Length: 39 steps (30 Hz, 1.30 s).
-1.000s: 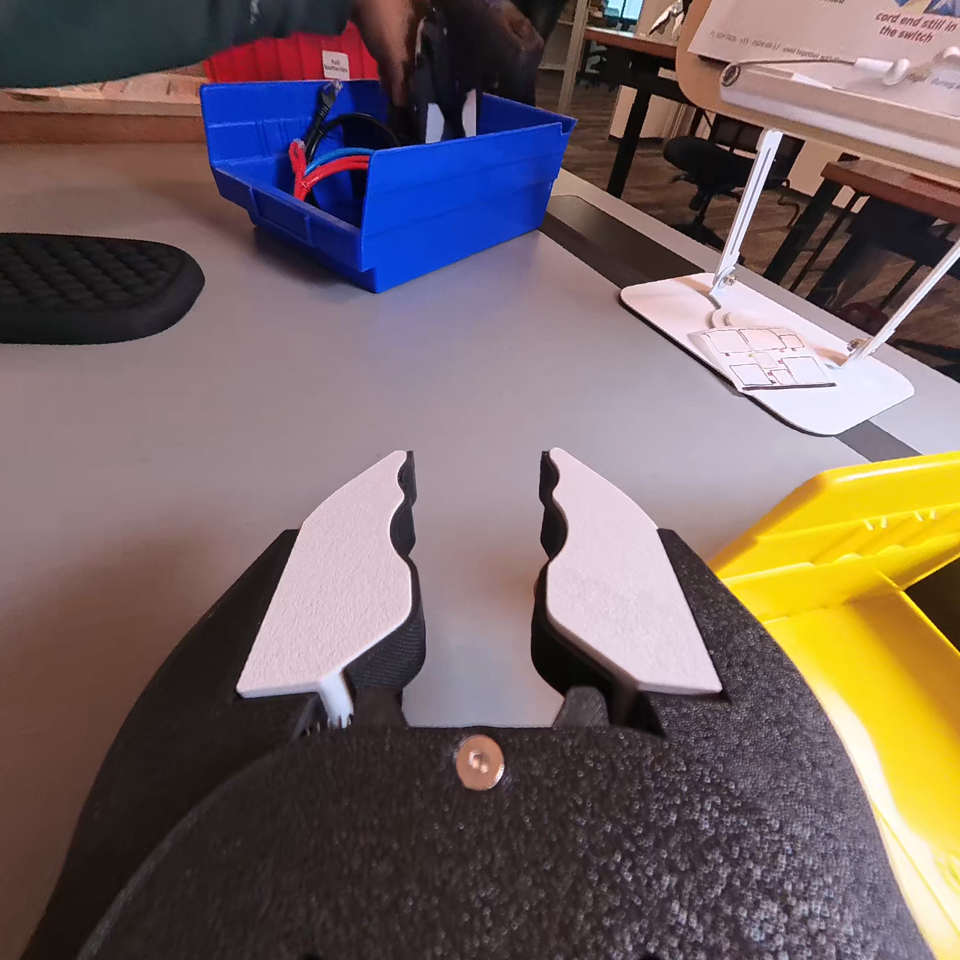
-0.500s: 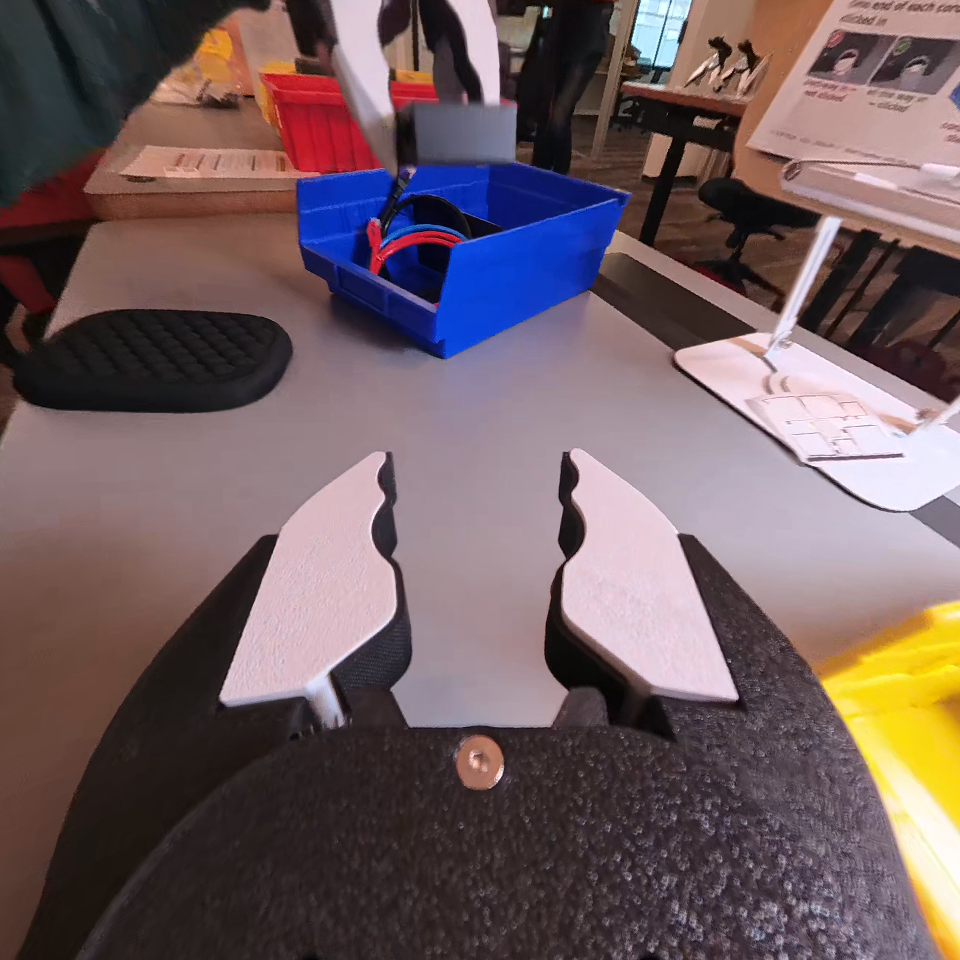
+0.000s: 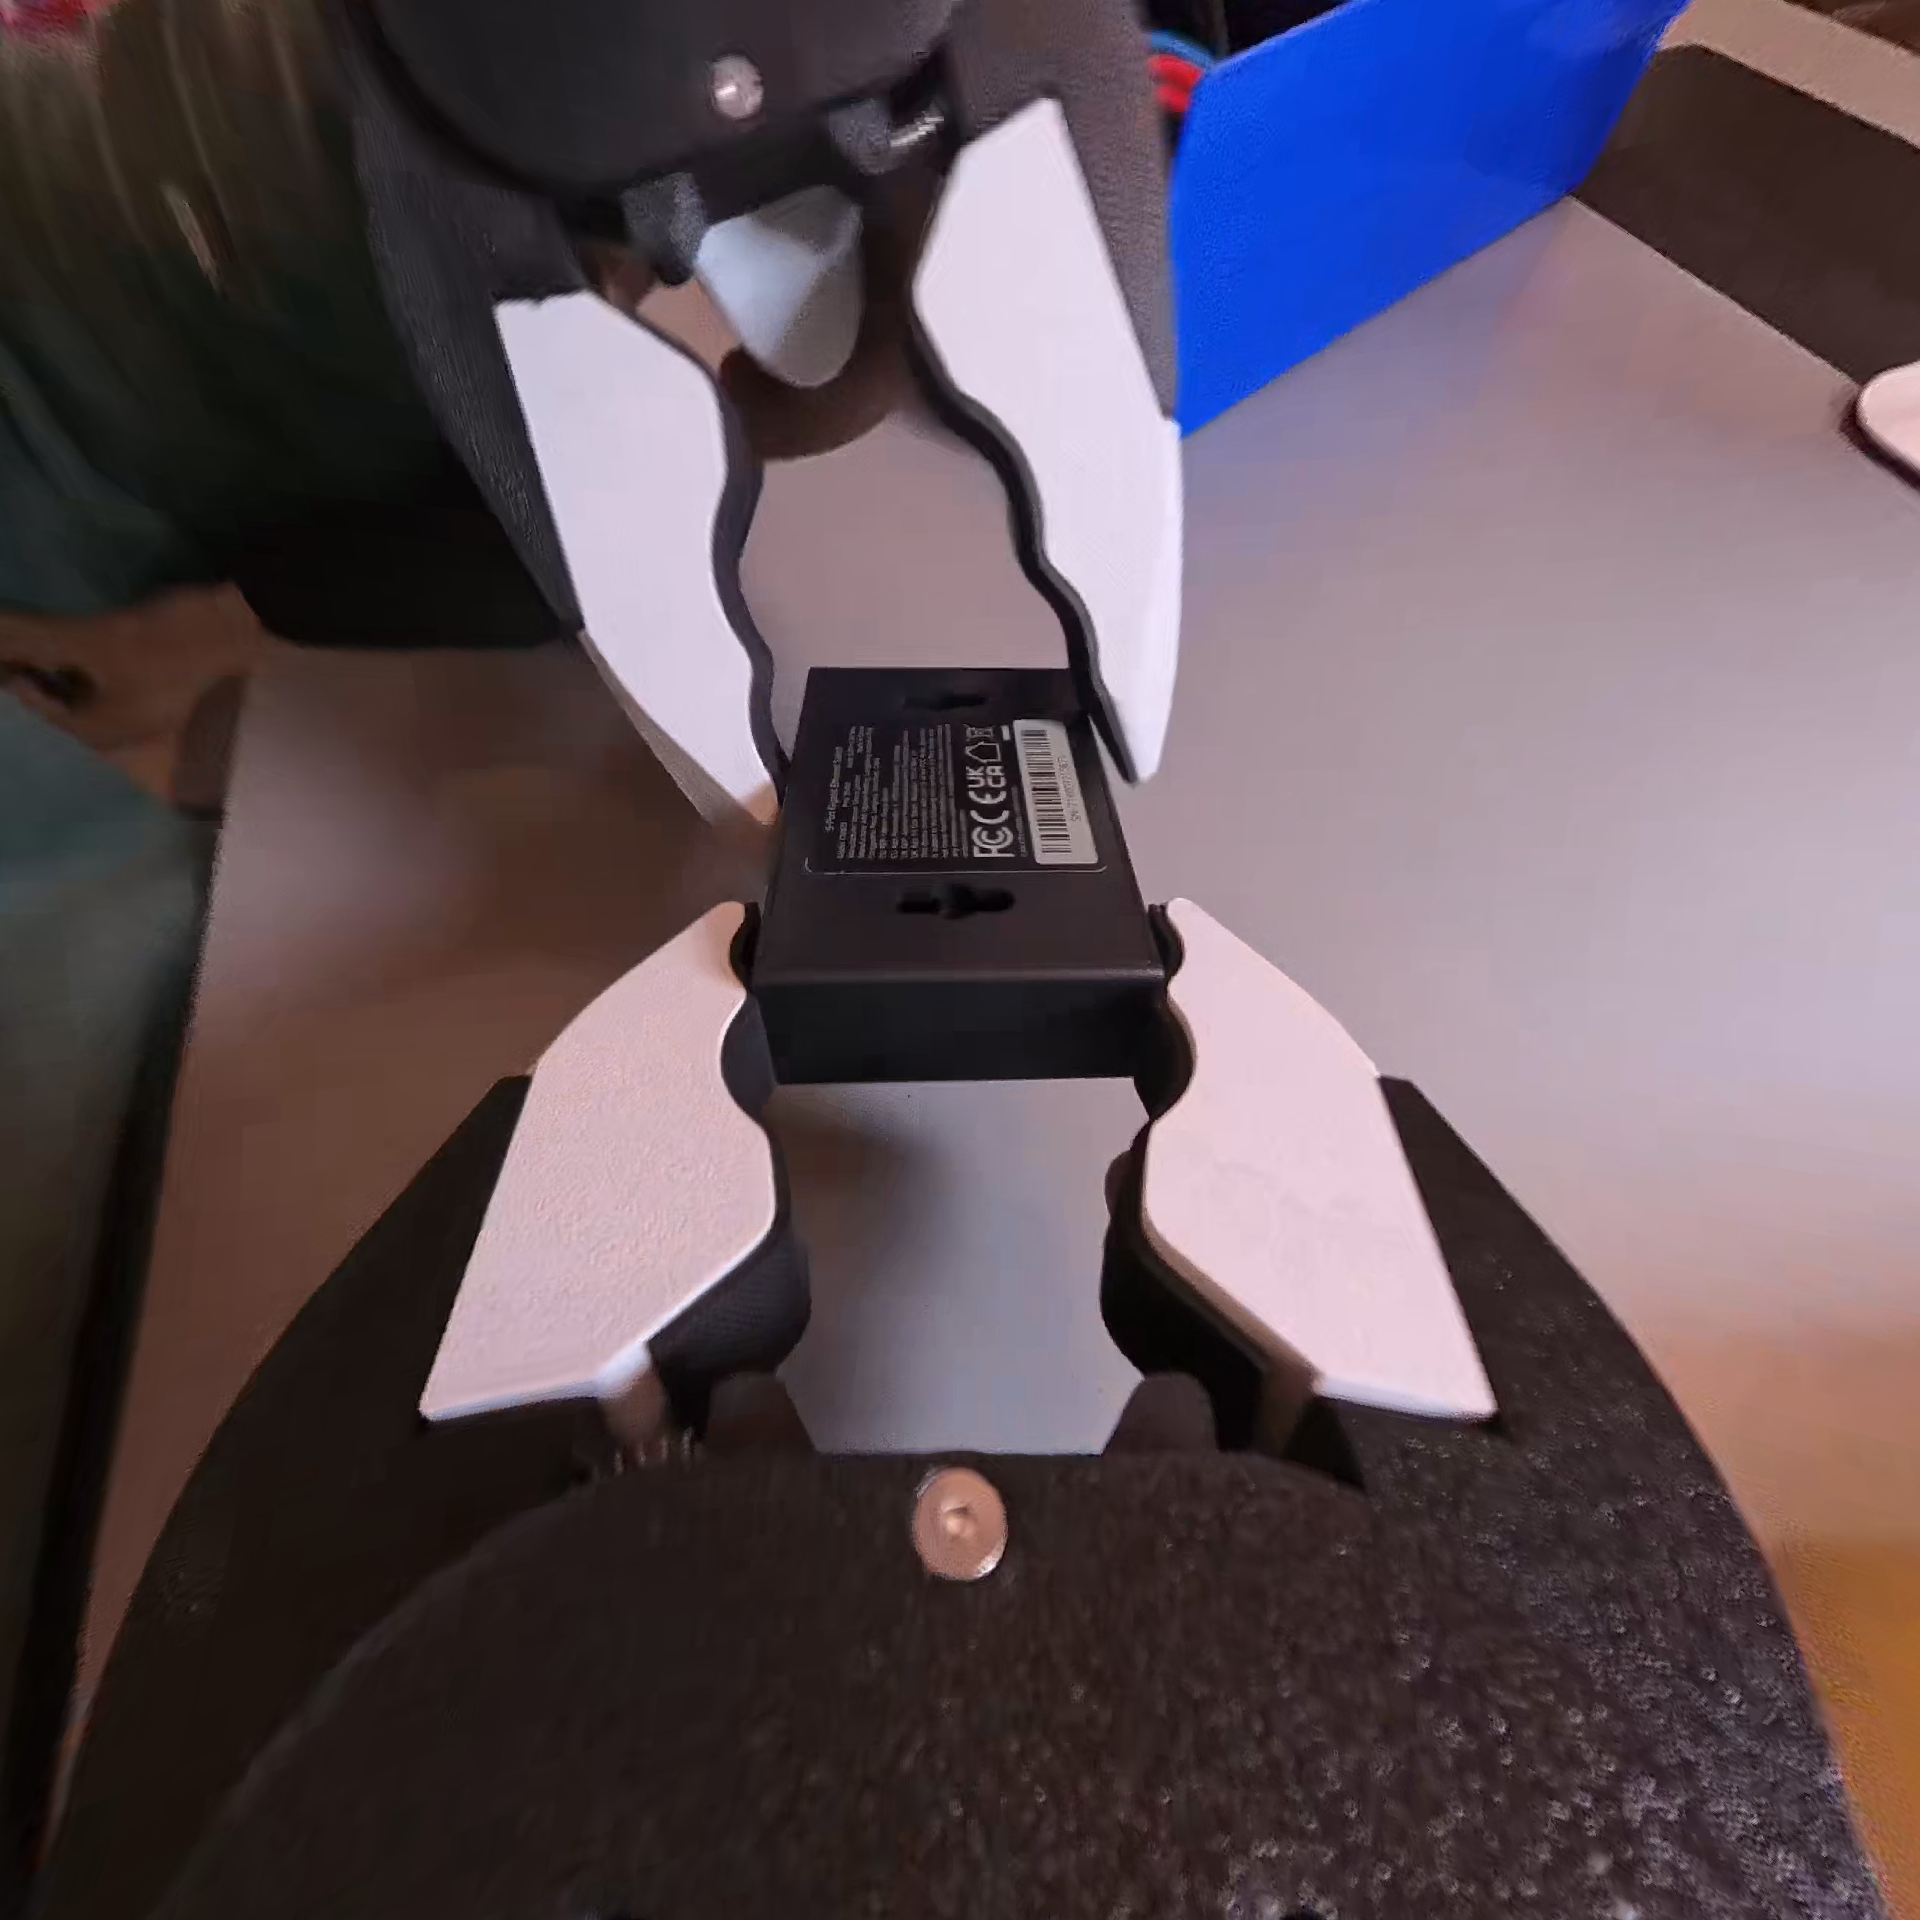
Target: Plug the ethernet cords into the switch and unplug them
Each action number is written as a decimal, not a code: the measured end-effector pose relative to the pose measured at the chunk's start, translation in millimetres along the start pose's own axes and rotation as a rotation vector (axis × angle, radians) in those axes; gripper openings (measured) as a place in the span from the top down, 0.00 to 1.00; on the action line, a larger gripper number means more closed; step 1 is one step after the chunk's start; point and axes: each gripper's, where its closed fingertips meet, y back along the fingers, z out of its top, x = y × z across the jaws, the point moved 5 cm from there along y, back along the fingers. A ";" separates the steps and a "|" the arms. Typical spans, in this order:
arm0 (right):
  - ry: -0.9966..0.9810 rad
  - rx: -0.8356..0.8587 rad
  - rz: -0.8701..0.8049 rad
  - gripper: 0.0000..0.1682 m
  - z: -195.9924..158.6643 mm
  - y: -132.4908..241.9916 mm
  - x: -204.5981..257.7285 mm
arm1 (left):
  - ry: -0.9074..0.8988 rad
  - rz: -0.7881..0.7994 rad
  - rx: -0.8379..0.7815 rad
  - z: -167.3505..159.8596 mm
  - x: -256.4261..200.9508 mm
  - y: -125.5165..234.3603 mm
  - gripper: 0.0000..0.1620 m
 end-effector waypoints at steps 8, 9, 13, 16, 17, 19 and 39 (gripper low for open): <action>-0.476 -0.124 0.119 0.59 2.6 8.9 -18.9 | -0.289 0.468 0.016 -4.1 4.2 1.3 0.66; -0.502 -0.116 0.137 0.59 1.1 6.7 -16.9 | -0.316 0.483 0.011 -2.6 2.4 -1.1 0.74; -0.437 -0.161 0.157 0.59 1.2 6.3 -13.6 | -0.370 0.491 -0.003 -2.1 0.0 1.4 0.82; -0.075 -0.243 0.053 0.53 17.9 23.6 -10.4 | -0.268 0.326 -0.143 -3.7 -2.2 11.5 0.83; 0.064 -0.237 0.001 0.54 21.6 29.3 -7.8 | -0.230 0.261 -0.211 -4.2 -4.1 14.4 0.83; 0.293 -0.199 -0.073 0.52 20.8 33.3 -0.2 | -0.161 0.126 -0.353 -2.1 -10.3 20.6 0.83; 0.562 -0.063 -0.137 0.83 0.8 5.6 30.8 | -0.198 0.072 -0.207 -6.4 -30.0 -2.8 0.83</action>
